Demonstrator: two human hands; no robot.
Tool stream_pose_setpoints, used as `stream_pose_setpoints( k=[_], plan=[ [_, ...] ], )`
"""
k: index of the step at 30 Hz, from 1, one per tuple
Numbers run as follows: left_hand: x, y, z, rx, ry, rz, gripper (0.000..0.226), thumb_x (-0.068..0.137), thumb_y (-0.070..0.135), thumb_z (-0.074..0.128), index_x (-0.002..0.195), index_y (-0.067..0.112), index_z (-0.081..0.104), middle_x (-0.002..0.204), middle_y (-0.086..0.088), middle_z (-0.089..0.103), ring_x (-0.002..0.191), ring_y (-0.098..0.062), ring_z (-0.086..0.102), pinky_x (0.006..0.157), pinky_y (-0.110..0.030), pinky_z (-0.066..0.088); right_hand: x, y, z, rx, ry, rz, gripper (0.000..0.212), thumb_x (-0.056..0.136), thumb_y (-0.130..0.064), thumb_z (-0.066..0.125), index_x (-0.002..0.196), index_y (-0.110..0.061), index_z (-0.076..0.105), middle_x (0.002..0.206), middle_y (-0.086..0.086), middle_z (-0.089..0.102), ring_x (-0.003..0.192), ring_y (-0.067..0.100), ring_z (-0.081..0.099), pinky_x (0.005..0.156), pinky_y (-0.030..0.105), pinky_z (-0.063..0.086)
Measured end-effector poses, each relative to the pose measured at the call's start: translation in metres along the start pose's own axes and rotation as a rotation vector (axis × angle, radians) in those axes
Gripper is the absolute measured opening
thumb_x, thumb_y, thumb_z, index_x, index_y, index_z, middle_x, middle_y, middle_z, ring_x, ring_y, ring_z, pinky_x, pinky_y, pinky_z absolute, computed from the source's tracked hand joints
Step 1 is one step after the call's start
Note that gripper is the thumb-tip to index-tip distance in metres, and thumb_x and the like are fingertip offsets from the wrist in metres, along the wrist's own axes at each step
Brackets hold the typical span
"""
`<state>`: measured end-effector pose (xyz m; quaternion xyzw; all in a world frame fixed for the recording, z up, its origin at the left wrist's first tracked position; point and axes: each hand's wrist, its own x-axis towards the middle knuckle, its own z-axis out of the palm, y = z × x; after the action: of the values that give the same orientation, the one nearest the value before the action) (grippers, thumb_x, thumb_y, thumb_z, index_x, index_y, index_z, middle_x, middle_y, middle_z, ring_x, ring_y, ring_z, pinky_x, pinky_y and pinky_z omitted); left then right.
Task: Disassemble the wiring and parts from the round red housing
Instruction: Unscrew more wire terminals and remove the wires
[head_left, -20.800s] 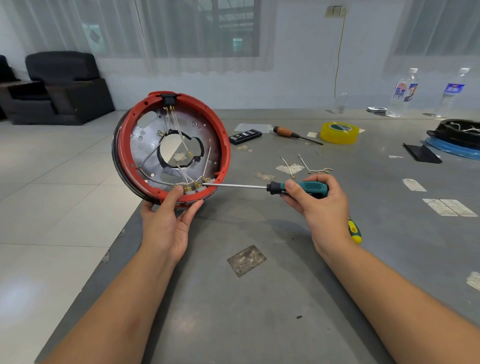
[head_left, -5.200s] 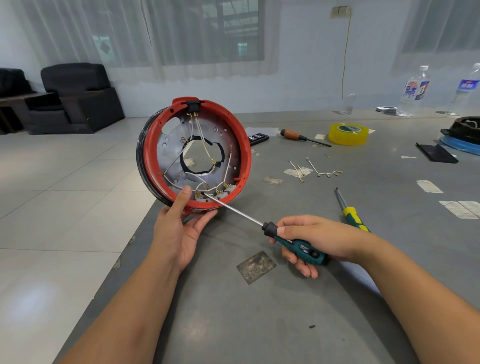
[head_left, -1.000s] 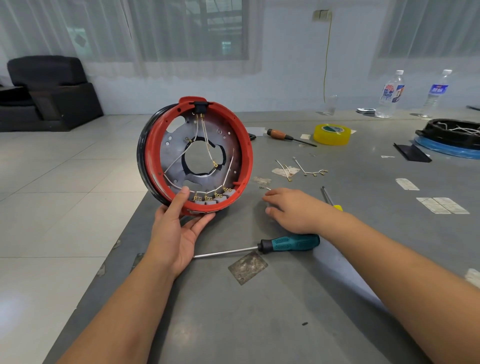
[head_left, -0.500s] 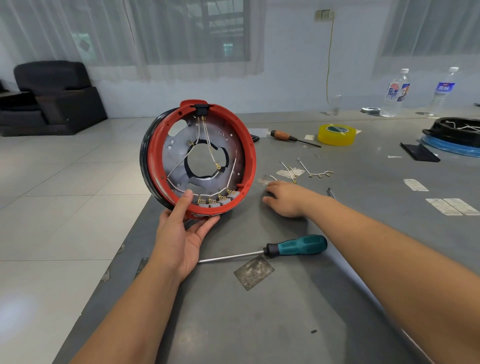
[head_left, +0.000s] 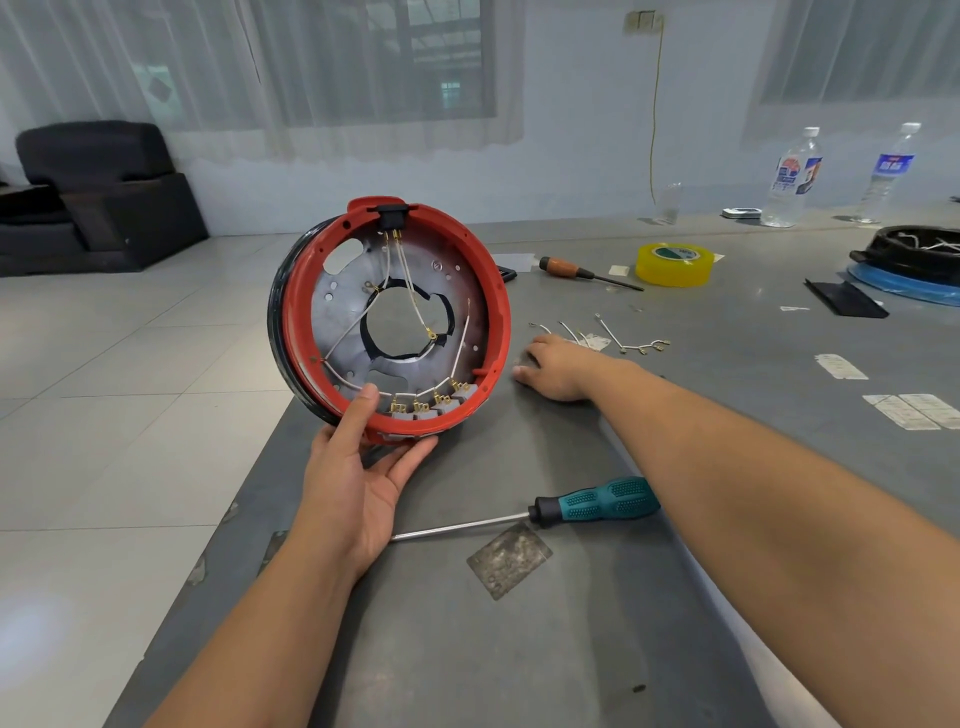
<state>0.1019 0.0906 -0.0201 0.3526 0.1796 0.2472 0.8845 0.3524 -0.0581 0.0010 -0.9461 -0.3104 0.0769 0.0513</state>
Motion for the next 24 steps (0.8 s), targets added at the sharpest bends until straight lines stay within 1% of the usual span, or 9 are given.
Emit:
stream_pose_setpoints(
  k=[6, 11, 13, 15, 17, 18, 20, 22, 24],
  plan=[
    [0.000, 0.001, 0.000, -0.010, 0.007, -0.005, 0.060, 0.092, 0.027, 0.080, 0.142, 0.006, 0.056, 0.135, -0.021, 0.068, 0.106, -0.034, 0.077, 0.079, -0.047, 0.065, -0.004, 0.005, 0.001, 0.024, 0.013, -0.017, 0.069, 0.103, -0.057, 0.040, 0.155, -0.012, 0.037, 0.165, 0.007, 0.029, 0.150, 0.028, 0.030, 0.122, 0.044, 0.027],
    [-0.002, 0.002, 0.001, -0.003, 0.013, -0.003, 0.056, 0.093, 0.027, 0.079, 0.141, 0.006, 0.058, 0.133, -0.020, 0.068, 0.104, -0.033, 0.078, 0.077, -0.045, 0.066, -0.034, 0.000, -0.008, 0.165, 0.105, -0.026, 0.056, 0.107, -0.047, 0.040, 0.151, -0.013, 0.044, 0.156, 0.012, 0.045, 0.142, 0.031, 0.043, 0.113, 0.039, 0.035],
    [-0.003, 0.002, 0.001, 0.003, 0.011, -0.002, 0.057, 0.094, 0.027, 0.078, 0.142, 0.004, 0.057, 0.133, -0.021, 0.067, 0.104, -0.033, 0.078, 0.078, -0.045, 0.066, -0.053, -0.006, -0.012, 0.371, 0.220, -0.008, 0.050, 0.108, -0.044, 0.036, 0.142, -0.012, 0.055, 0.145, 0.012, 0.057, 0.134, 0.031, 0.051, 0.109, 0.038, 0.038],
    [-0.005, 0.003, 0.002, 0.011, 0.010, 0.000, 0.061, 0.093, 0.028, 0.079, 0.143, 0.002, 0.055, 0.132, -0.021, 0.066, 0.104, -0.033, 0.078, 0.079, -0.046, 0.065, -0.074, -0.016, -0.015, 0.728, 0.286, -0.003, 0.048, 0.108, -0.046, 0.036, 0.129, -0.012, 0.062, 0.134, 0.008, 0.065, 0.121, 0.025, 0.062, 0.108, 0.041, 0.046],
    [-0.007, 0.003, 0.002, 0.020, 0.002, 0.000, 0.060, 0.092, 0.029, 0.080, 0.140, 0.002, 0.056, 0.129, -0.022, 0.065, 0.106, -0.035, 0.077, 0.081, -0.048, 0.065, -0.095, -0.026, -0.018, 1.064, 0.247, -0.023, 0.041, 0.106, -0.049, 0.044, 0.129, -0.020, 0.060, 0.131, 0.003, 0.068, 0.109, 0.015, 0.070, 0.100, 0.039, 0.055],
    [-0.008, 0.003, 0.002, 0.030, -0.013, 0.000, 0.055, 0.093, 0.031, 0.079, 0.136, 0.004, 0.057, 0.126, -0.021, 0.066, 0.107, -0.036, 0.077, 0.082, -0.048, 0.065, -0.104, -0.031, -0.019, 1.169, 0.209, -0.033, 0.041, 0.104, -0.049, 0.050, 0.134, -0.023, 0.057, 0.129, 0.002, 0.069, 0.106, 0.013, 0.072, 0.095, 0.036, 0.059],
    [-0.010, 0.002, 0.001, 0.054, -0.051, 0.005, 0.044, 0.095, 0.034, 0.076, 0.127, 0.009, 0.060, 0.121, -0.019, 0.068, 0.108, -0.038, 0.076, 0.083, -0.049, 0.065, -0.115, -0.041, -0.017, 1.257, 0.159, -0.041, 0.042, 0.101, -0.041, 0.060, 0.138, -0.024, 0.052, 0.121, 0.004, 0.072, 0.103, 0.017, 0.074, 0.089, 0.038, 0.062],
    [-0.013, 0.002, 0.002, 0.071, -0.082, 0.016, 0.039, 0.098, 0.038, 0.073, 0.123, 0.010, 0.062, 0.125, -0.016, 0.072, 0.110, -0.041, 0.075, 0.086, -0.050, 0.064, -0.119, -0.049, -0.015, 1.295, 0.175, -0.033, 0.036, 0.100, -0.027, 0.063, 0.135, -0.020, 0.054, 0.114, 0.011, 0.074, 0.098, 0.023, 0.076, 0.085, 0.042, 0.063],
    [-0.016, 0.003, 0.003, 0.088, -0.097, 0.030, 0.050, 0.096, 0.040, 0.073, 0.133, 0.010, 0.060, 0.133, -0.010, 0.072, 0.112, -0.043, 0.074, 0.090, -0.051, 0.063, -0.122, -0.056, -0.011, 1.357, 0.230, -0.003, 0.033, 0.099, -0.011, 0.061, 0.131, -0.016, 0.054, 0.109, 0.016, 0.073, 0.091, 0.026, 0.077, 0.080, 0.044, 0.064]
  ],
)
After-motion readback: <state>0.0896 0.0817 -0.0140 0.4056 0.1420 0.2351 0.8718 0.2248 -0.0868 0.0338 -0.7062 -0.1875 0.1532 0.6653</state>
